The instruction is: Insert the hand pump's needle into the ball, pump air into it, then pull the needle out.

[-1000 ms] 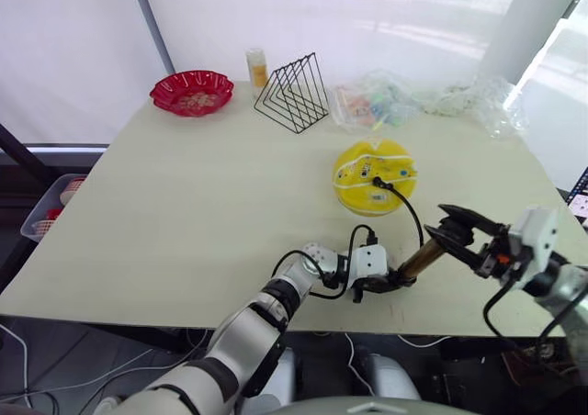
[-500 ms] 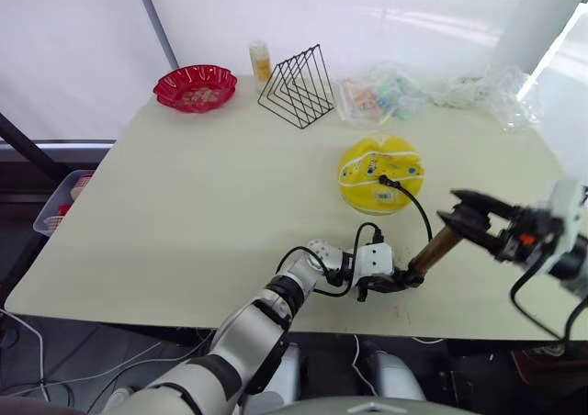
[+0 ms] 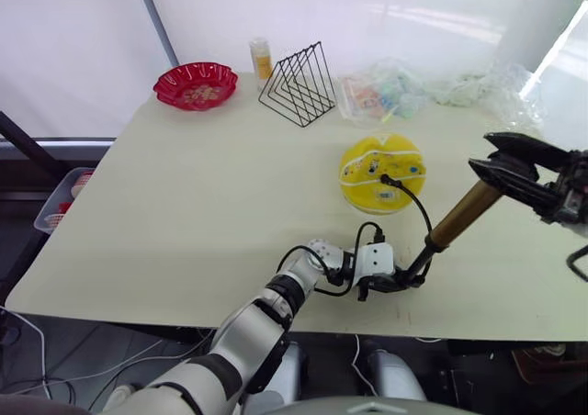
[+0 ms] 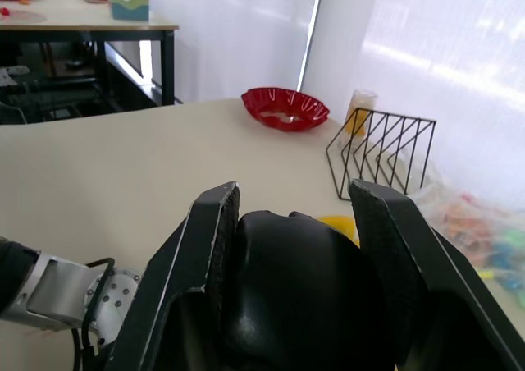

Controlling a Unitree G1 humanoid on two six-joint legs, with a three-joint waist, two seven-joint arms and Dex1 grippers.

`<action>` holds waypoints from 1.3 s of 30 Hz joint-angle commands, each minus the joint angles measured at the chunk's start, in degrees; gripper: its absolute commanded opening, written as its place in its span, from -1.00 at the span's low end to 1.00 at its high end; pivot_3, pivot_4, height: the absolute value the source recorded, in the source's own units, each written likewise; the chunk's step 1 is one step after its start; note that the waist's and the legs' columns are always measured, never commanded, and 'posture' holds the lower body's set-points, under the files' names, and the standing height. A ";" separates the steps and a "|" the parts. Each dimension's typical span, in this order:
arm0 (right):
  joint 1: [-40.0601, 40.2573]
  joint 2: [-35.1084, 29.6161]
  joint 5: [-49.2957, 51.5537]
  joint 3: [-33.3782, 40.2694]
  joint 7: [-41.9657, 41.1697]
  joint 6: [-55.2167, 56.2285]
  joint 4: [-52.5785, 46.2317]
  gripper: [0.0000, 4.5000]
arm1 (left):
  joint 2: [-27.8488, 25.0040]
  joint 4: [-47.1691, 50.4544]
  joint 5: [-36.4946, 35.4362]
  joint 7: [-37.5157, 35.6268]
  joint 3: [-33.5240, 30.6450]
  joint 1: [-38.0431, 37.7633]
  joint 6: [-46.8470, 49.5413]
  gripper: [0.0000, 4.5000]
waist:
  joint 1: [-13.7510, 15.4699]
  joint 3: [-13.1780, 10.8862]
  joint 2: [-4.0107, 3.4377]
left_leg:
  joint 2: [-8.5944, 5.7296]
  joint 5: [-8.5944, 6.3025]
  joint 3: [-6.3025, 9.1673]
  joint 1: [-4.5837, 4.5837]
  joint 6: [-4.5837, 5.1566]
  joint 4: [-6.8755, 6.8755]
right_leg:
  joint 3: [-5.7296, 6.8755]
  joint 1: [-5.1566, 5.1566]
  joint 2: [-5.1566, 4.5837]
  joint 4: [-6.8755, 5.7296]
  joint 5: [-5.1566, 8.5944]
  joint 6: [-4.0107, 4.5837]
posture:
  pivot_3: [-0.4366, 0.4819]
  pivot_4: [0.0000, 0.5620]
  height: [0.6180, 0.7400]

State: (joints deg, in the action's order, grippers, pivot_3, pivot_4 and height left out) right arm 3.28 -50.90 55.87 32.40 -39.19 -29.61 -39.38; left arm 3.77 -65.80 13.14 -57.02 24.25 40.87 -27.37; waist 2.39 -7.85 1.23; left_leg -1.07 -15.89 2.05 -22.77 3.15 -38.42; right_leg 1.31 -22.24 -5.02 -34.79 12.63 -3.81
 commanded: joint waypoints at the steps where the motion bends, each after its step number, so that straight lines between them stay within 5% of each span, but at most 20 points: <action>1: 5.89 5.21 -12.63 -10.57 -0.42 5.51 2.77 -0.28 | -2.24 -5.44 4.26 0.72 2.55 -2.73 3.29 -0.56 | -0.11 0.26 0.27 | 0.01 0.00 0.01 0.06 0.00 0.00 | 0.02 0.03 0.01 0.00 0.01 0.00 | -0.05 -0.47 0.95; 5: 10.60 11.82 -24.49 -20.91 -2.23 14.94 11.72 -0.28 | -1.88 -5.37 4.18 1.07 2.51 -2.71 3.36 -0.56 | -0.50 0.76 0.65 | 0.11 -0.02 0.07 0.61 -0.03 0.03 | 0.05 0.53 0.04 0.04 0.18 0.19 | -0.05 -0.47 0.95; 11: 12.06 16.53 -32.07 -26.50 -3.33 24.57 19.65 -0.28 | -1.78 -5.40 4.17 1.29 2.46 -2.64 3.51 -0.56 | -1.00 1.19 0.87 | 0.22 -0.13 0.06 0.88 -0.22 0.05 | -0.24 0.74 0.04 0.01 0.32 -0.03 | -0.05 -0.47 0.95; 15: 9.49 16.16 -28.21 -22.14 -3.40 24.11 16.46 -0.28 | -1.90 -5.44 4.24 1.22 2.47 -2.58 3.48 -0.56 | -0.91 1.10 0.61 | 0.15 -0.03 0.02 0.80 -0.05 0.05 | -0.23 0.70 0.00 0.03 0.17 0.21 | -0.05 -0.47 0.95; 30: -6.76 -6.34 5.65 6.58 -3.17 1.21 6.86 -0.29 | -2.43 -5.65 4.32 0.45 2.50 -2.17 3.24 -0.56 | -0.04 -0.34 -0.38 | -0.07 0.00 0.09 -0.04 -0.01 -0.04 | 0.11 0.06 -0.10 0.05 0.02 0.03 | -0.05 -0.47 0.95; 35: -9.38 -9.85 6.70 10.39 -4.20 -2.18 8.38 -0.29 | -2.27 -5.72 4.36 0.58 2.49 -2.06 3.22 -0.56 | 0.01 -0.48 -0.42 | -0.05 0.00 0.20 -0.07 -0.01 -0.04 | 0.21 0.07 -0.09 0.04 0.01 0.00 | -0.05 -0.47 0.95; 39: -1.59 -4.21 -0.44 5.27 -5.89 -0.01 5.78 -0.29 | -2.22 -5.67 4.36 0.68 2.51 -2.11 3.13 -0.56 | 0.12 -0.48 -0.34 | -0.07 0.00 0.15 -0.08 0.00 -0.07 | 0.16 0.07 -0.11 0.03 0.00 -0.01 | -0.05 -0.47 0.95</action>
State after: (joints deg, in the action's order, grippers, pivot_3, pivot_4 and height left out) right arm -1.39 -58.16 60.24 36.39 -45.02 -33.16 -31.95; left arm 4.16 -66.10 13.14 -57.19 24.22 41.70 -27.17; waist 2.52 -8.33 0.89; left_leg -1.14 -15.89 2.23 -22.85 3.15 -38.49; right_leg 1.49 -22.16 -5.12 -34.76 12.63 -3.81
